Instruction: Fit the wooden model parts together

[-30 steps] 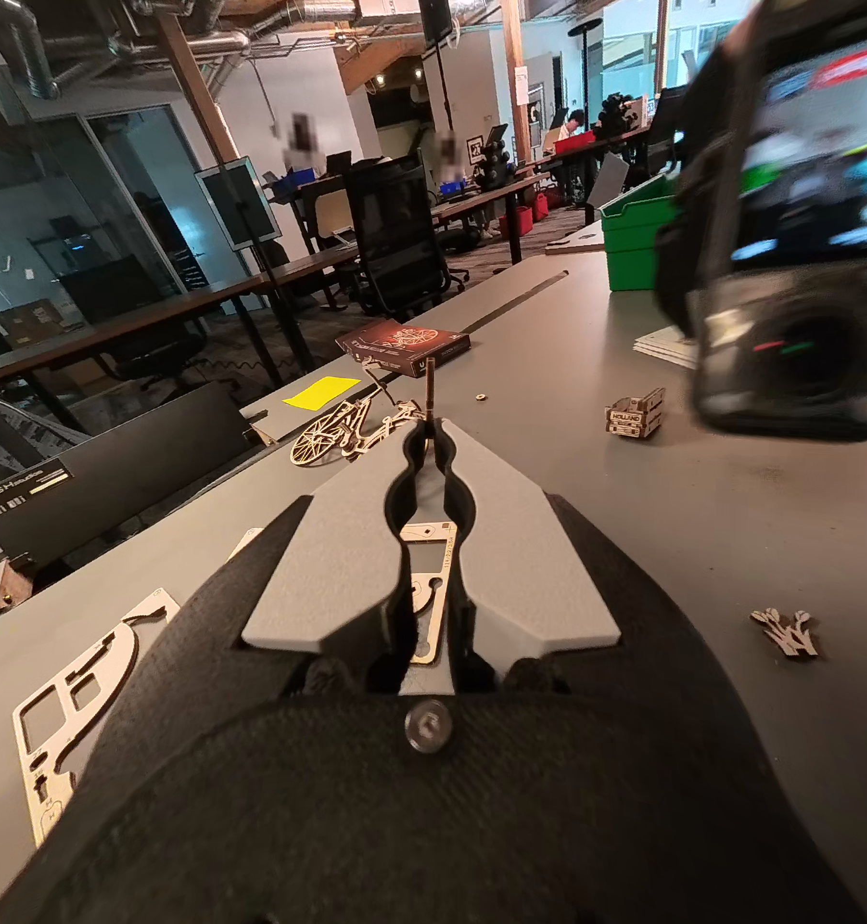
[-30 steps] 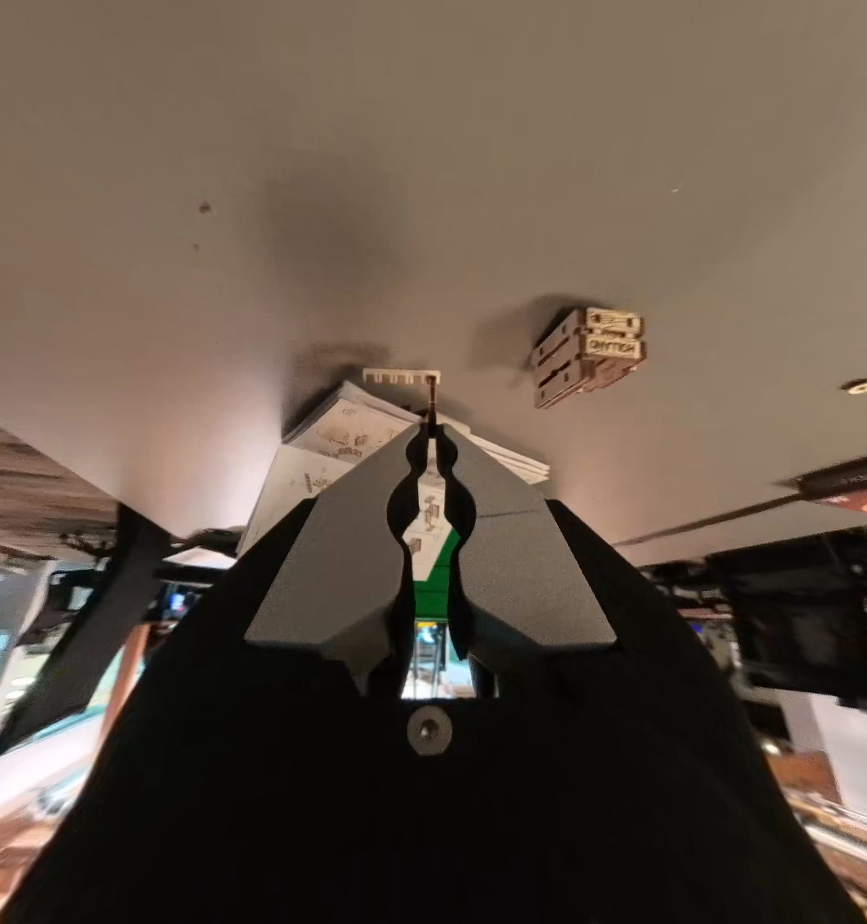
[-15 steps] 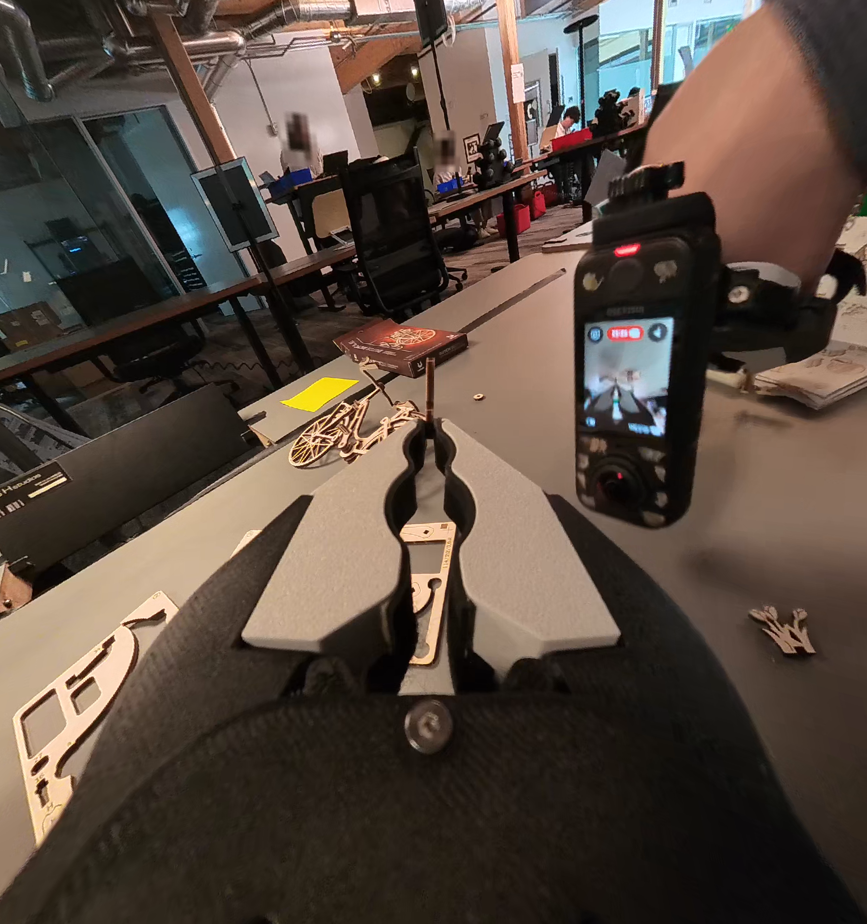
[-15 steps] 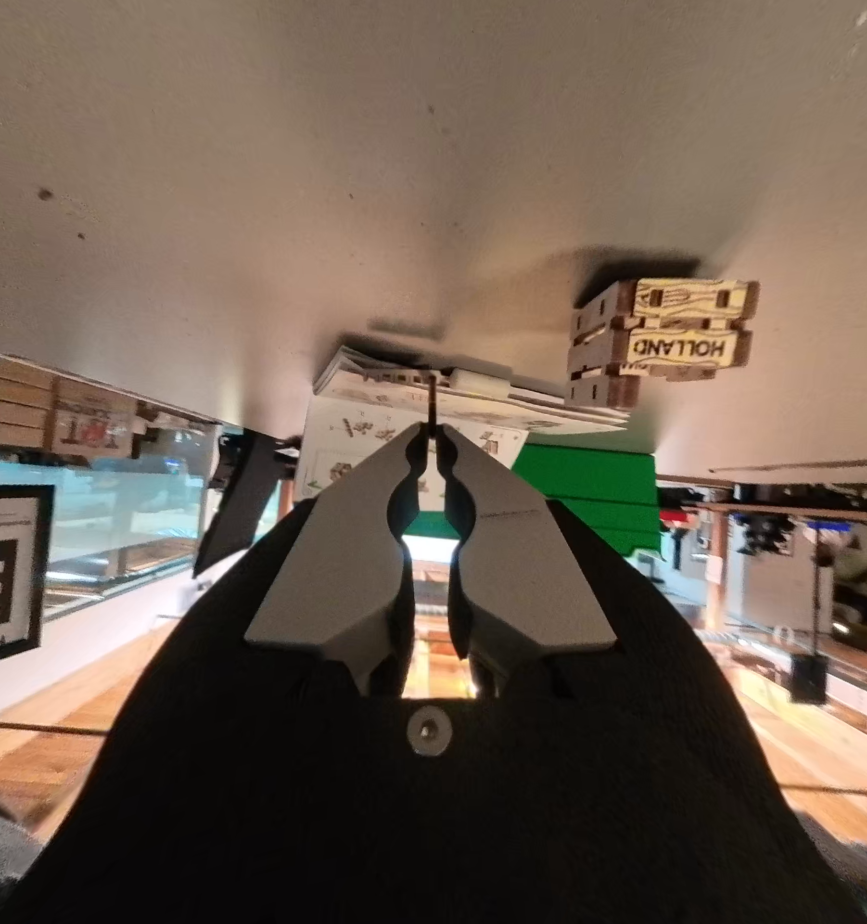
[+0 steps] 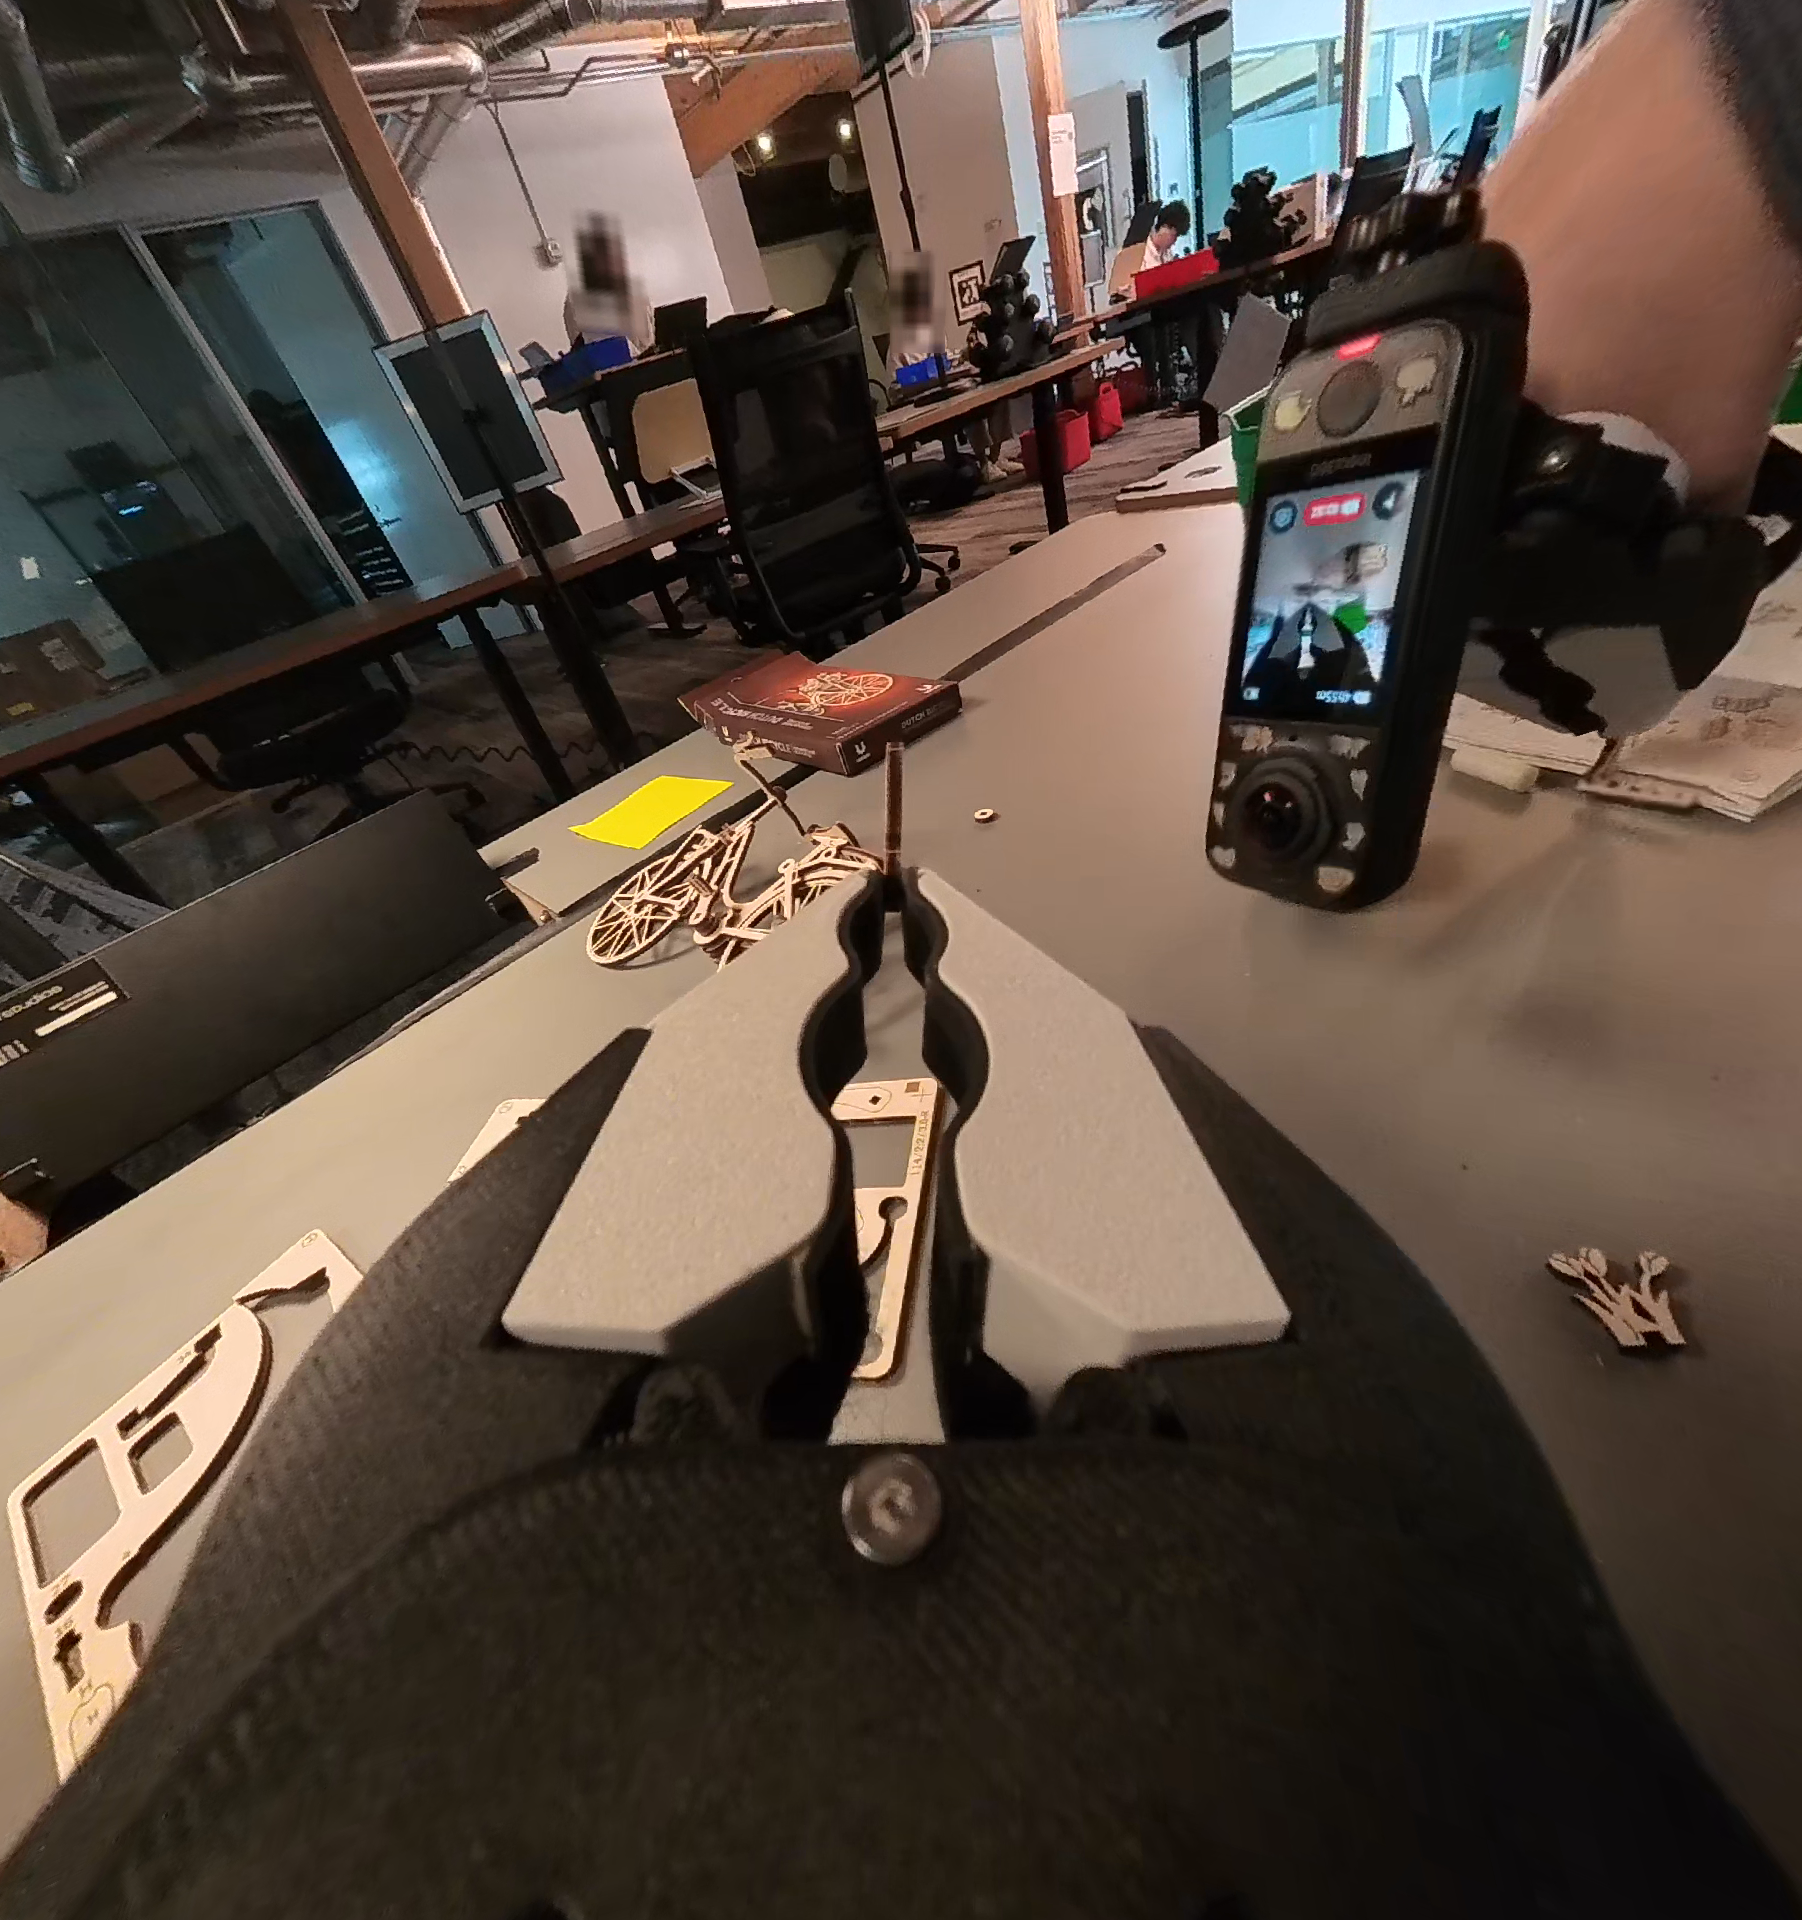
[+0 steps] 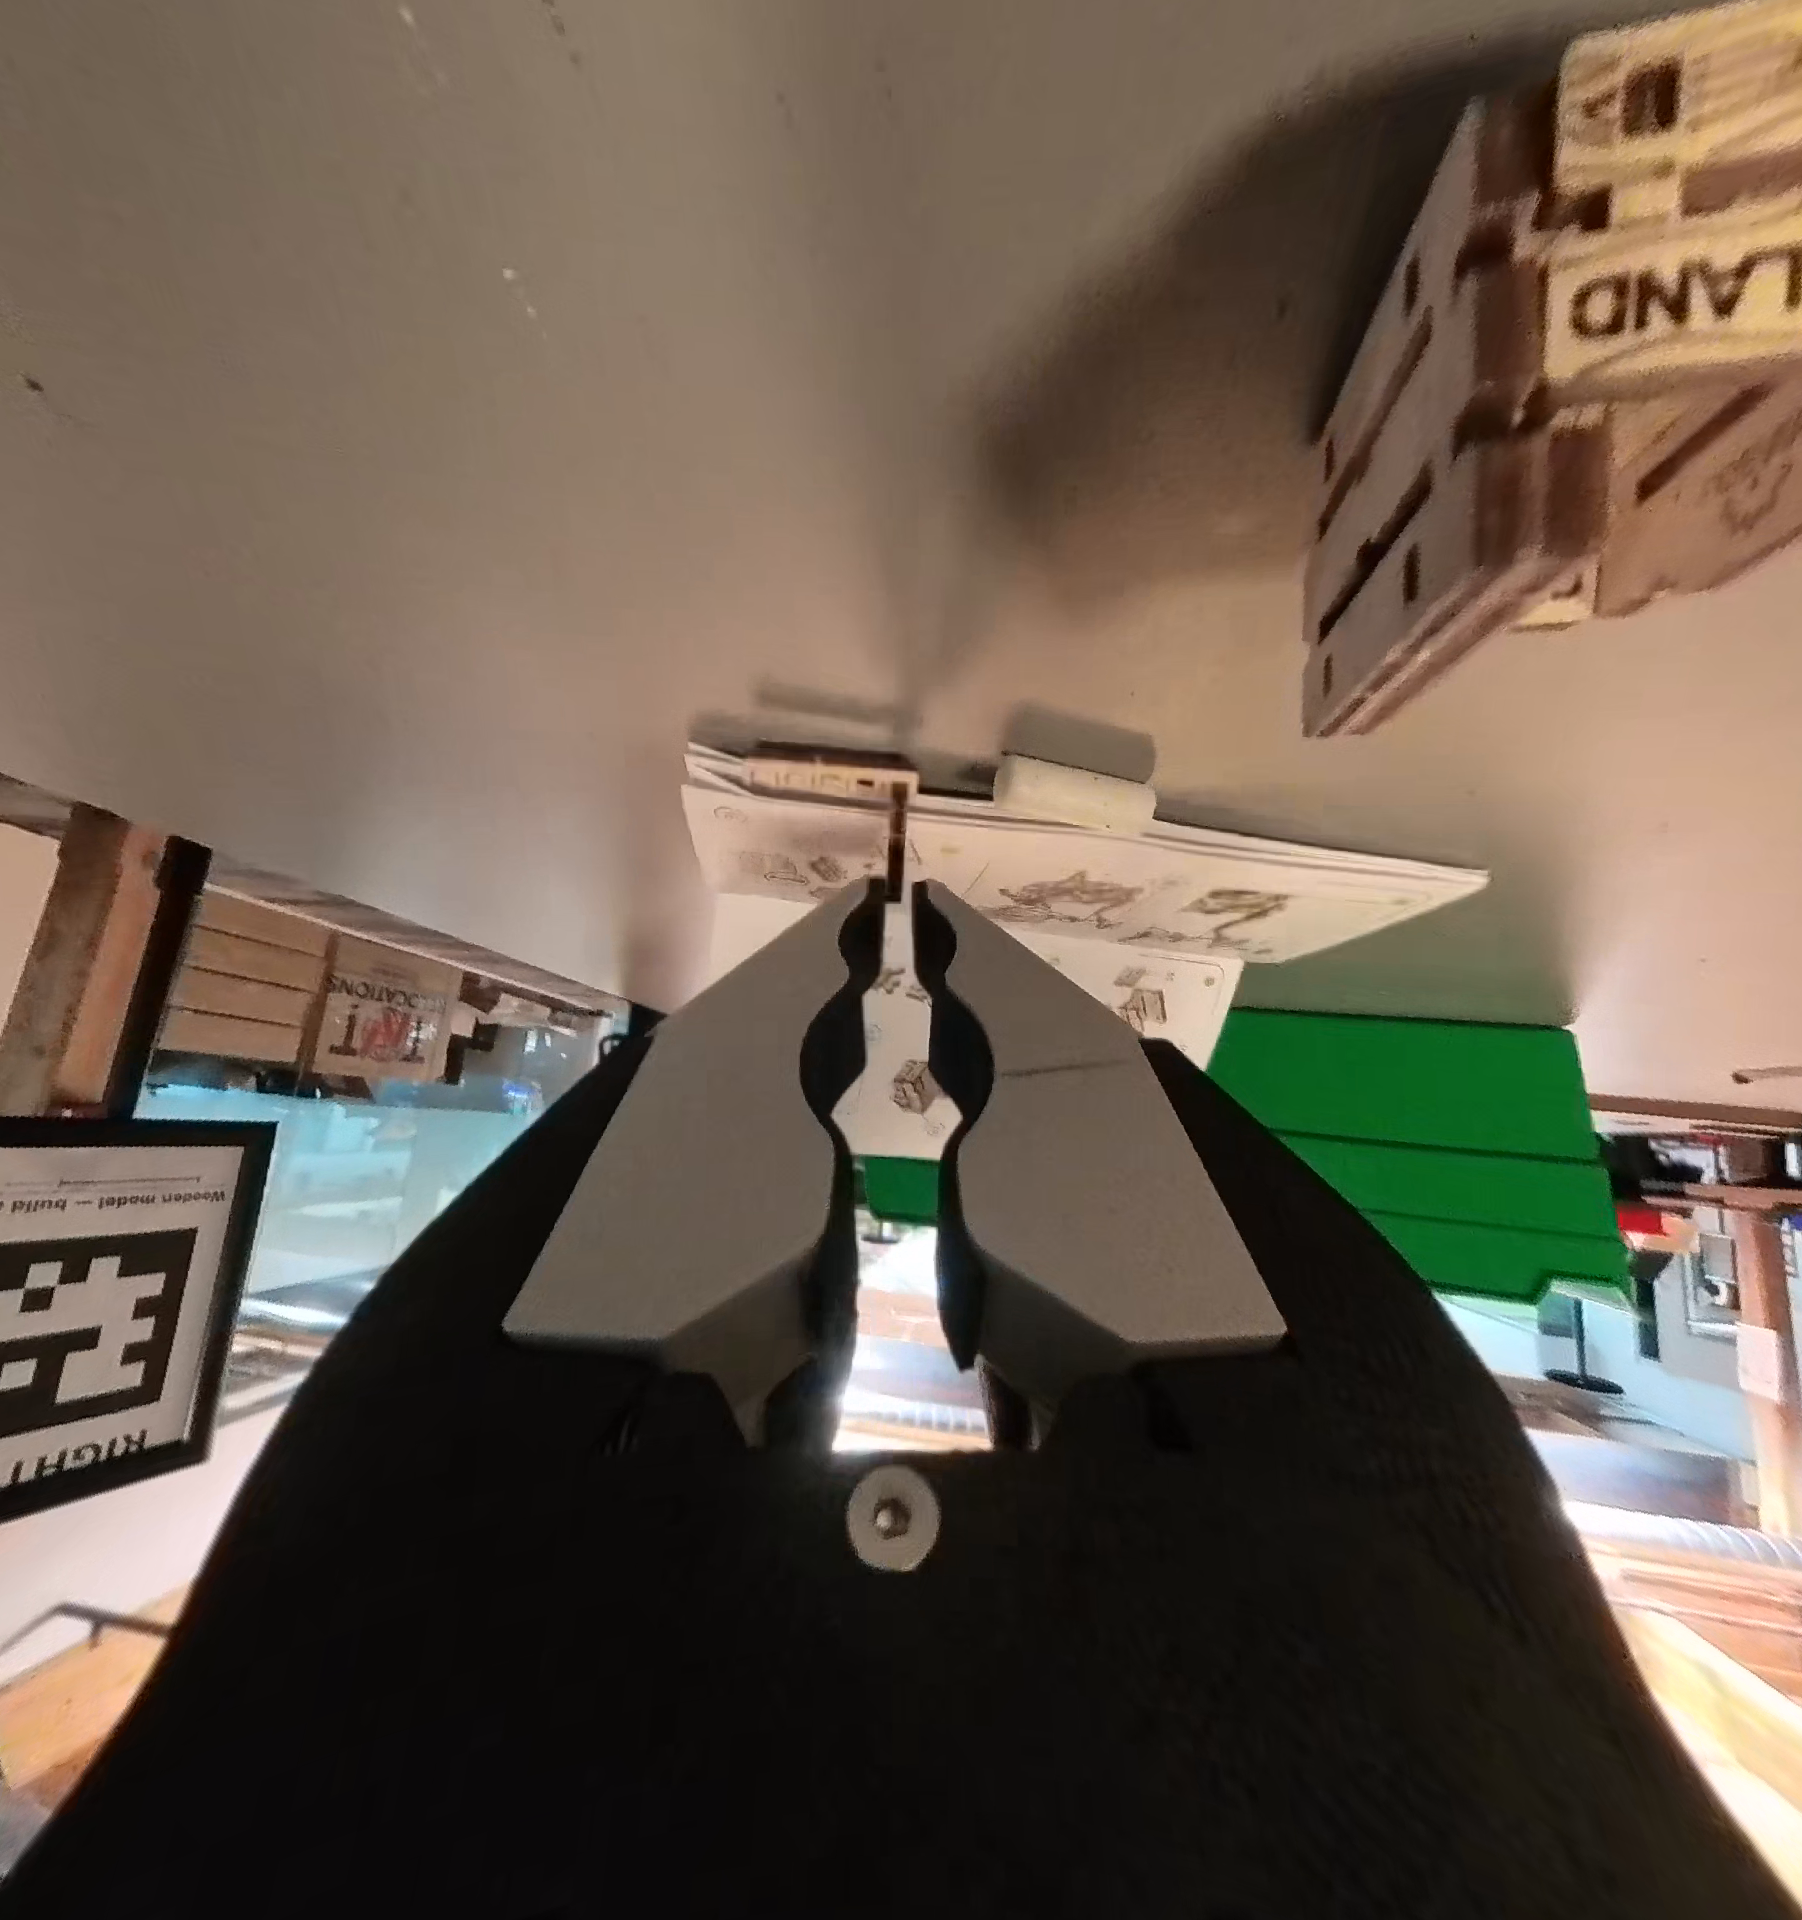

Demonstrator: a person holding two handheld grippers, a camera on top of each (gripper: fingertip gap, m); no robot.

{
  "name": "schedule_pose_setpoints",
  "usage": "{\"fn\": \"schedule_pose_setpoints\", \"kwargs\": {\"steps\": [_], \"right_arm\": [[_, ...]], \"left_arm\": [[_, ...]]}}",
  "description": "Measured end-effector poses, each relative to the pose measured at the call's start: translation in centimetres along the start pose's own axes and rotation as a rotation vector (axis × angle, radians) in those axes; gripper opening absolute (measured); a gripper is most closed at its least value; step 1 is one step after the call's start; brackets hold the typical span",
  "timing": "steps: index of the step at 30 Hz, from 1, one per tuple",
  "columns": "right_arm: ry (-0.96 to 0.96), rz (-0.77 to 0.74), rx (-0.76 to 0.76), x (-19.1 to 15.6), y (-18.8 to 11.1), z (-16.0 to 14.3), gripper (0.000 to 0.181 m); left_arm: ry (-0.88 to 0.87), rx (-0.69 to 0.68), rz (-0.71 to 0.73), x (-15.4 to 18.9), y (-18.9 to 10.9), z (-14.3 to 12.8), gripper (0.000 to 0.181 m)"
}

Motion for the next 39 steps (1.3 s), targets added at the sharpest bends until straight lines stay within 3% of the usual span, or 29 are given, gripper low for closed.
{"fn": "schedule_pose_setpoints", "kwargs": {"steps": [6, 10, 12, 13, 15, 18, 20, 23, 27, 31, 33, 36, 39], "right_arm": [[0.036, -0.005, 0.033, -0.1, 0.0, -0.5, 0.013], [0.124, -0.052, 0.138, -0.4, -1.7, -1.7, 0.022], [0.163, -0.139, 0.293, -0.7, -3.7, -1.6, 0.024], [0.154, -0.256, 0.436, -0.3, -5.6, -0.7, 0.024], [0.054, -0.513, 0.835, -1.2, -10.9, 2.0, 0.026], [-0.106, -0.758, 1.348, -6.3, -17.4, 3.4, 0.026], [-0.176, -0.85, 1.45, -8.9, -18.6, 3.5, 0.027], [-0.258, -0.926, 1.349, -10.5, -18.0, 4.3, 0.028], [-0.296, -0.867, 1.158, -10.1, -15.8, 5.6, 0.025], [-0.356, -0.796, 1.054, -10.1, -13.8, 6.7, 0.004], [-0.356, -0.753, 1.057, -10.3, -13.2, 6.8, 0.002], [-0.283, -0.594, 1.291, -10.9, -13.7, 6.1, 0.001], [-0.227, -0.329, 1.817, -13.3, -16.9, 4.0, 0.001]], "left_arm": [[0.0, -0.005, -0.005, 0.0, 0.0, -0.1, 0.001], [-0.006, -0.003, -0.01, 0.1, 0.0, 0.0, 0.001], [-0.023, 0.01, -0.022, 0.2, -0.1, 0.3, 0.001], [-0.041, 0.02, -0.042, 0.4, -0.2, 0.6, 0.001], [-0.09, 0.053, -0.121, 1.3, -0.6, 1.5, 0.001], [-0.141, 0.071, -0.247, 2.6, -1.2, 2.3, 0.001], [-0.11, 0.053, -0.338, 3.8, -1.5, 2.1, 0.001], [-0.05, 0.032, -0.454, 5.8, -2.1, 1.7, 0.0], [0.011, 0.021, -0.593, 8.0, -3.2, 1.4, 0.0], [0.16, 0.013, -0.653, 9.6, -4.0, 0.7, 0.0], [0.189, 0.01, -0.671, 10.1, -4.3, 0.5, 0.0], [0.028, 0.048, -0.726, 9.5, -4.8, 1.9, 0.001], [-0.355, 0.222, -0.859, 7.0, -6.8, 6.8, 0.001]]}}
Point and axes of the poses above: each gripper's, where its closed fingertips meet, y out along the fingers, z out of its top, x = y × z across the jaws, the point moved 2 cm from there along -y, back along the fingers, and after that the axes turned 12 degrees about z, right-handed, at the moved point
